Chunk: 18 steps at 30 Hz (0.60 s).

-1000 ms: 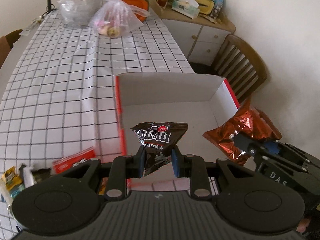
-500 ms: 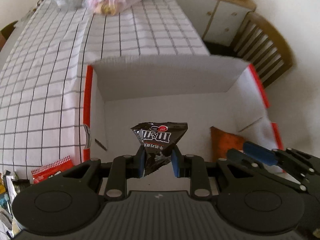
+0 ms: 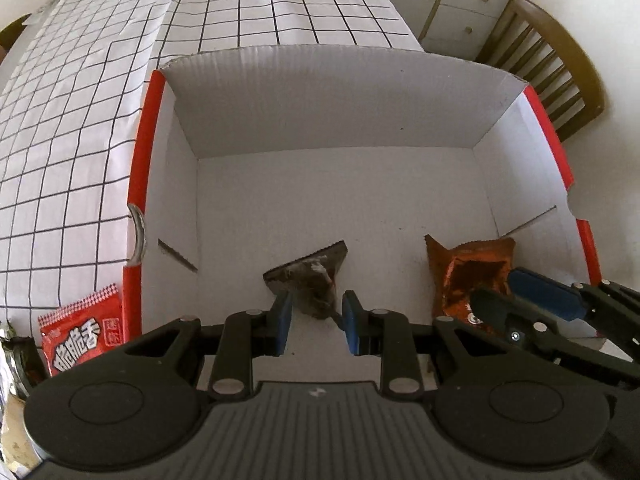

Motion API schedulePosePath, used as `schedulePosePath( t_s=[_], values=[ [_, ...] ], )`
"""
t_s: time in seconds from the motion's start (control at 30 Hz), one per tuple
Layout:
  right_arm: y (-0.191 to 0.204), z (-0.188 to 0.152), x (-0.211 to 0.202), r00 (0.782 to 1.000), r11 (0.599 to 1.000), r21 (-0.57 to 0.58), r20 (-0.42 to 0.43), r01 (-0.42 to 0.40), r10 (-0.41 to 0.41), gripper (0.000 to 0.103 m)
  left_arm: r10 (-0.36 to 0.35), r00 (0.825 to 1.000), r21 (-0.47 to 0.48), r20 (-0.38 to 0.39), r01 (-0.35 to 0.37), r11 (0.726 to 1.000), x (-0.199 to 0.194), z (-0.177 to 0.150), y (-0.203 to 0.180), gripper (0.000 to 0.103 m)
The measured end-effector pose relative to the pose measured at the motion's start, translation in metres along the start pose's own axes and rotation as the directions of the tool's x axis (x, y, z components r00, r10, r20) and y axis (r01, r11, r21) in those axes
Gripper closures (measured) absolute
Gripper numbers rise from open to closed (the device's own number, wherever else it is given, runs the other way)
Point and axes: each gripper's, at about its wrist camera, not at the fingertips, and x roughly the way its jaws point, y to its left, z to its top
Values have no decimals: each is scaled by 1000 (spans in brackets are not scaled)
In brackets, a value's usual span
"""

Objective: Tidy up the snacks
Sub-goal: 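Open both tools to drop the packets into the box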

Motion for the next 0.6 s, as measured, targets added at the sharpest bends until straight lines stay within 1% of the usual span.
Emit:
schedulePosePath(
  t_s=[0.1,0.17,0.2,0.23,0.27,0.33,0.4,0.47,0.53,0.6],
  values=[
    [0,0,-6,1000,1000,4,14,-17,17,65,-9,1000,-2,15,9,1000,-7,-5,1,74],
    [2,0,-11,999,1000,0,32,-26,26,62,-18,999,-6,30,19,1000,-14,-11,2,69],
    [3,0,-16,998,999,-4,45,-33,33,60,-24,999,-10,40,24,1000,-19,-14,3,65],
    [5,0,-20,998,999,-8,57,-37,38,59,-29,998,-14,52,29,999,-24,-16,4,55],
    [7,0,-23,997,999,-10,67,-41,41,56,-36,997,-17,71,37,999,-30,-19,6,48],
    [10,1,-31,995,999,-15,87,-51,52,52,-43,994,-16,102,45,999,-42,-23,9,46],
    [15,2,-39,992,998,-22,110,-55,57,42,-41,992,-17,122,44,999,-52,-27,12,46],
    [20,1,-46,990,998,-29,131,-57,61,34,-40,989,-21,143,43,999,-61,-31,15,46],
    [26,1,-54,987,997,-42,145,-66,71,32,-43,985,-29,165,48,998,-71,-36,21,46],
    [33,0,-60,985,997,-49,156,-65,71,25,-44,981,-33,187,51,998,-81,-40,26,44]
  ],
)
